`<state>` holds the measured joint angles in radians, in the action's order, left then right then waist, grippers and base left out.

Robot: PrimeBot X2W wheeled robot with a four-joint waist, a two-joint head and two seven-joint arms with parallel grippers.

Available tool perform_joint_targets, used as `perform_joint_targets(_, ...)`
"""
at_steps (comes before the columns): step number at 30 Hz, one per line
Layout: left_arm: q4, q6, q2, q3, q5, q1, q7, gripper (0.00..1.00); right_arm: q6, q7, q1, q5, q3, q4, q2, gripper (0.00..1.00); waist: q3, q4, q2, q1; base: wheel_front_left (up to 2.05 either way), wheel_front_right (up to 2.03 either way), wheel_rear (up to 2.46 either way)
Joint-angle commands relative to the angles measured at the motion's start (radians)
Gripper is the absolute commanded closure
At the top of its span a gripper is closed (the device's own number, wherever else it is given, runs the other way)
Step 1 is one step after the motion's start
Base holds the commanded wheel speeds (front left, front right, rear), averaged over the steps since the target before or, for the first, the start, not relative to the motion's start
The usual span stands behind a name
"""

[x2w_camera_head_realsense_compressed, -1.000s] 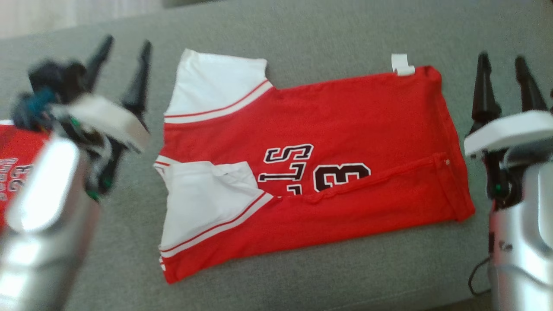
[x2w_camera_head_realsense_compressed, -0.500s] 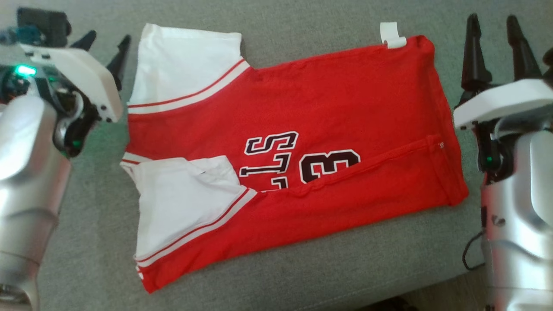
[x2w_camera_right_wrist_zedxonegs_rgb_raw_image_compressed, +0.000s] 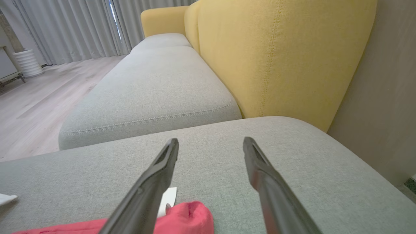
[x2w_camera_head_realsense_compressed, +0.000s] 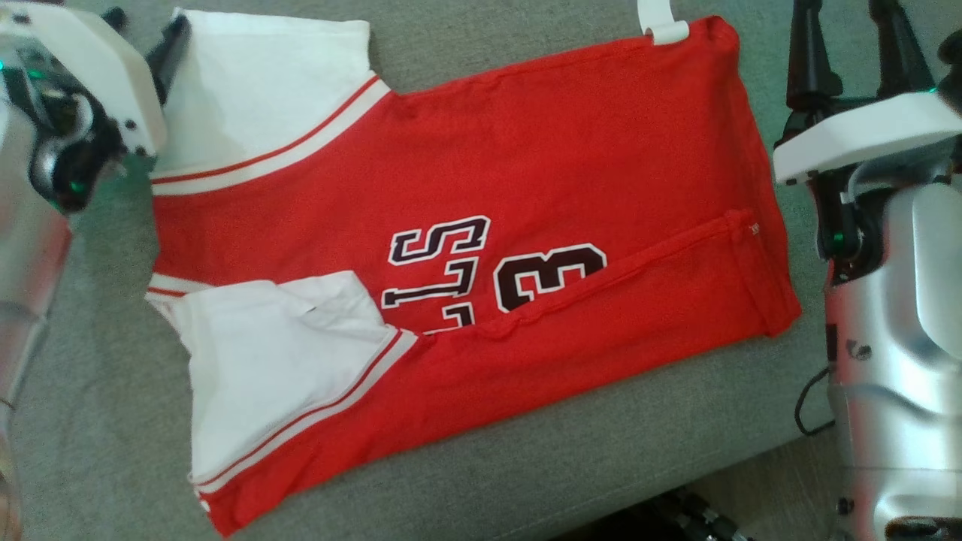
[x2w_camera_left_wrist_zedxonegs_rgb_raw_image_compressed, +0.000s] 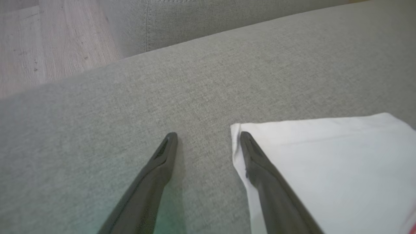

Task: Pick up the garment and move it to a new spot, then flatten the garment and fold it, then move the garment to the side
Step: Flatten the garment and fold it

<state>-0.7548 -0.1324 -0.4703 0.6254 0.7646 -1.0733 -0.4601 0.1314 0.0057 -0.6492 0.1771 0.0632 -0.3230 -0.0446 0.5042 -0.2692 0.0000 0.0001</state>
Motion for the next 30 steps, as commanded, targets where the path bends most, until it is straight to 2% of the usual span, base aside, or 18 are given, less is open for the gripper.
perform_joint_targets(1,0.015,0.002,-0.051,-0.012,0.008,-0.055,-0.012,0.0,-0.001,-0.012,-0.023,0.011,-0.019,0.027,-0.006,0.0,0.013,-0.013,0.0,-0.0001,0.0,0.0,0.0)
perform_joint_targets(7,0.009,0.002,-0.067,0.042,0.036,-0.068,-0.043,0.0,-0.001,-0.025,-0.036,0.013,-0.023,0.007,-0.006,0.0,0.017,-0.025,0.0,-0.0001,0.0,0.0,0.0)
perform_joint_targets(19,0.101,0.002,-0.084,0.153,0.136,-0.046,-0.069,0.0,-0.001,-0.02,-0.039,-0.005,0.001,-0.024,-0.006,0.0,-0.018,-0.009,0.0,-0.0001,0.0,0.0,0.0)
perform_joint_targets(30,0.053,0.002,-0.091,0.175,0.15,-0.082,-0.044,0.0,-0.001,-0.022,-0.042,0.005,-0.01,-0.022,-0.006,0.0,0.005,-0.018,0.0,-0.0001,0.0,0.0,0.0)
